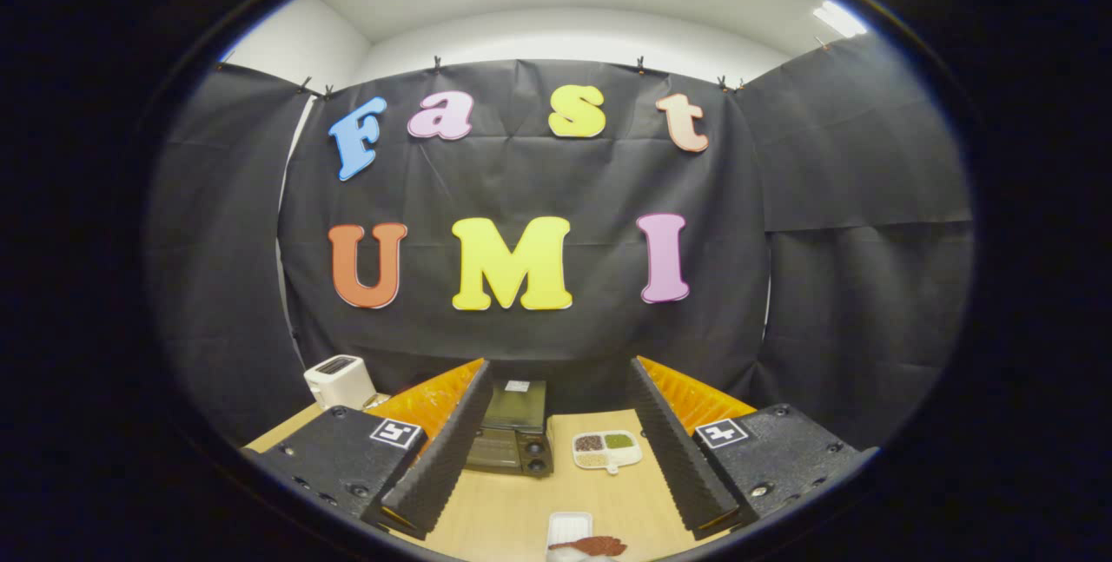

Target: Open the toaster oven, put the food inside, and close the toaster oven door.

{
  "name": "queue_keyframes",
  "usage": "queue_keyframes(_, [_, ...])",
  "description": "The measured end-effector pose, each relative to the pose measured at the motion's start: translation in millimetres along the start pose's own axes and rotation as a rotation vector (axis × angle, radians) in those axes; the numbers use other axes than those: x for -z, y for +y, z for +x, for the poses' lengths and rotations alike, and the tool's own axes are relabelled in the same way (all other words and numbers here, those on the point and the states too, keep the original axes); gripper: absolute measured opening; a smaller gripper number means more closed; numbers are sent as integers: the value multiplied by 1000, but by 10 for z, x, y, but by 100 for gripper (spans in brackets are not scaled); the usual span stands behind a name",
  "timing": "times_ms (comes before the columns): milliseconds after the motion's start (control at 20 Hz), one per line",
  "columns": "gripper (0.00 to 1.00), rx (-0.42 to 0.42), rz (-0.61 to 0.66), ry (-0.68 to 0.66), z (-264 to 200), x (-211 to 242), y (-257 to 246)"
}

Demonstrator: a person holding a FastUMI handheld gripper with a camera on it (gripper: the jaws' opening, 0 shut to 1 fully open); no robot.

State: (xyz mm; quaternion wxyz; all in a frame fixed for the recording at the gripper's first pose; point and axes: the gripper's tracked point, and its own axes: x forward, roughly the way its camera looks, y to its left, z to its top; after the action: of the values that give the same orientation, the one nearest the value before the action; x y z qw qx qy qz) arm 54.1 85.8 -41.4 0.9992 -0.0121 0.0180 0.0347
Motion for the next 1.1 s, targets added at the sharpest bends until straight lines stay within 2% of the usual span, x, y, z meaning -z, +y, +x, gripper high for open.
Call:
queue_keyframes(450, [100,-32,23,87,970,802,892])
queue_keyframes(750, [100,-32,-10,178,1677,1562,1408])
queue_keyframes(1100, [100,-25,-38,305,2273,2337,1783])
